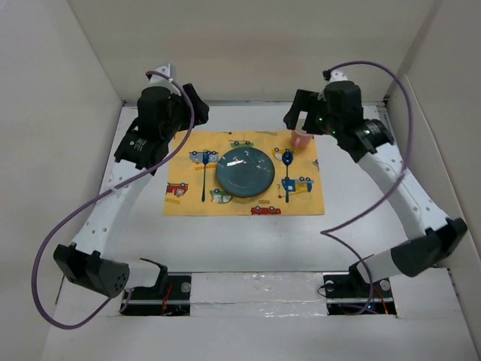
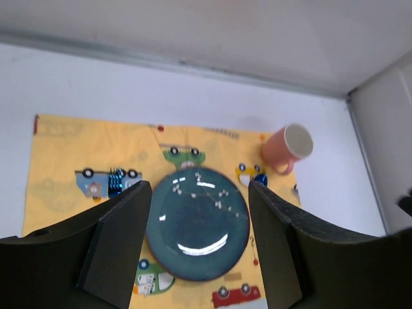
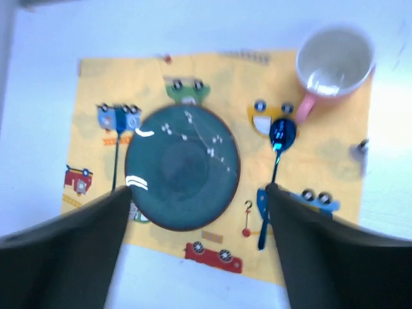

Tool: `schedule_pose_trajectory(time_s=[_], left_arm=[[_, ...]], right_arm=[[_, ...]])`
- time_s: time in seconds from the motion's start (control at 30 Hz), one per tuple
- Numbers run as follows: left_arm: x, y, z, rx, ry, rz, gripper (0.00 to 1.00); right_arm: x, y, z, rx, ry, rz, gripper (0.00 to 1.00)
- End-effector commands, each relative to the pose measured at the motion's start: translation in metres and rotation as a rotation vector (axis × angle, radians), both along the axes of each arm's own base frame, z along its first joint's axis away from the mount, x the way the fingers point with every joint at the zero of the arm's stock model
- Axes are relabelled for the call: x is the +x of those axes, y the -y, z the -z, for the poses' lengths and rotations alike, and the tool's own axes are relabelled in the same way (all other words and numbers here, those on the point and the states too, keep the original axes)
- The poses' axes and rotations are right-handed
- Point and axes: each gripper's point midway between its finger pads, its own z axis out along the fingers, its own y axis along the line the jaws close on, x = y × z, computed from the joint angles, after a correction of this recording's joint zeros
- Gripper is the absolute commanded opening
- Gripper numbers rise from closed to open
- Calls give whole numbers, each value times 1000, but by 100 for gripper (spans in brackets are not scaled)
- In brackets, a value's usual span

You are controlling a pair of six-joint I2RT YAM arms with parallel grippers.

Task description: Set the dinner table for one person

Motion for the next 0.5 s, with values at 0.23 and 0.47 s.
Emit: schedule_pose_trajectory(time_s=[0.23, 0.47], left_arm=[[-74, -122, -116, -16, 309, -511, 62], [-91, -133, -78, -12, 304, -539, 70]], right_arm=[[-87, 128, -190, 154, 607, 398, 100], [-84, 145, -159, 207, 538, 447, 100]])
